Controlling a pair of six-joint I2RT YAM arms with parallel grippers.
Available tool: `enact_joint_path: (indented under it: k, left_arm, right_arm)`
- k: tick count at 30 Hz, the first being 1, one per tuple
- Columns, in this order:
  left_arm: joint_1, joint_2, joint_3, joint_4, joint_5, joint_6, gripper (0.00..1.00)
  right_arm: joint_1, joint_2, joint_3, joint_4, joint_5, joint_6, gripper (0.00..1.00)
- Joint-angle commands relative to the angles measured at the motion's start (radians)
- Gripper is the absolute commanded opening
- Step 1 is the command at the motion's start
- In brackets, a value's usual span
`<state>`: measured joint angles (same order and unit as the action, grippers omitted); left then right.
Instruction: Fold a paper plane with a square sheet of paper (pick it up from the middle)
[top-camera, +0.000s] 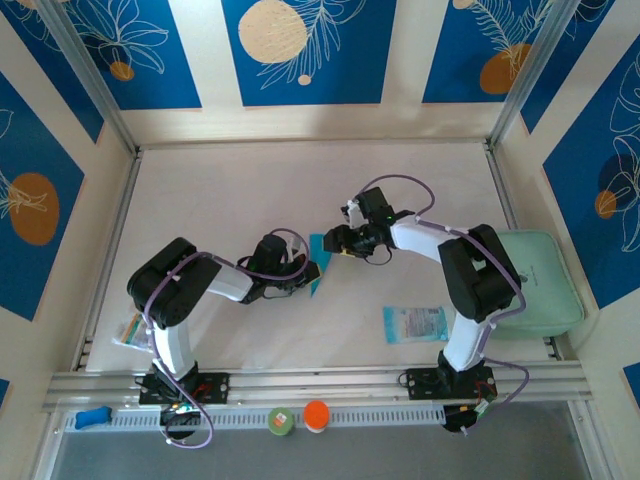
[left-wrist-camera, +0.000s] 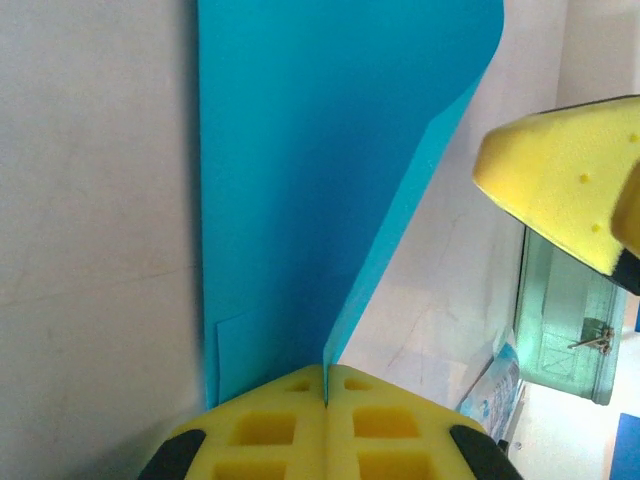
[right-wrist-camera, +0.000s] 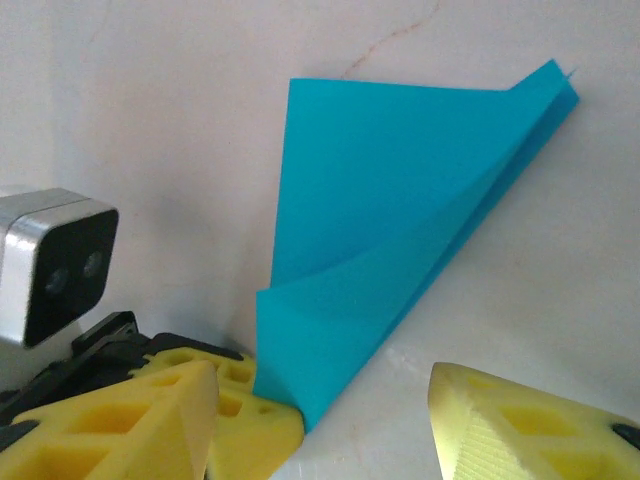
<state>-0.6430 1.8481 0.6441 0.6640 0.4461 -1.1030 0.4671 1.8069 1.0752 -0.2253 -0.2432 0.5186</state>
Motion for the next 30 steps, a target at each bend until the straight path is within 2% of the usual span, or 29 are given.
enact_joint_path:
  k: [1,10,22,30]
  left_arm:
    - [0.013,0.023,0.008,-0.020,0.030,-0.020,0.00]
    - [0.020,0.039,-0.013,0.009,0.028,-0.035,0.02]
    - [0.019,0.021,-0.024,0.016,0.024,-0.019,0.14]
    - [0.020,-0.054,-0.047,-0.010,-0.001,-0.013,0.20]
  right_arm:
    - [0.015,0.058,0.042,-0.073,0.020,-0.025,0.58]
    - [0.043,0.134,0.098,-0.132,0.056,-0.044,0.57]
    - [0.107,0.274,0.219,-0.319,0.249,-0.013,0.58]
    - [0.111,0.310,0.237,-0.353,0.285,0.034,0.57]
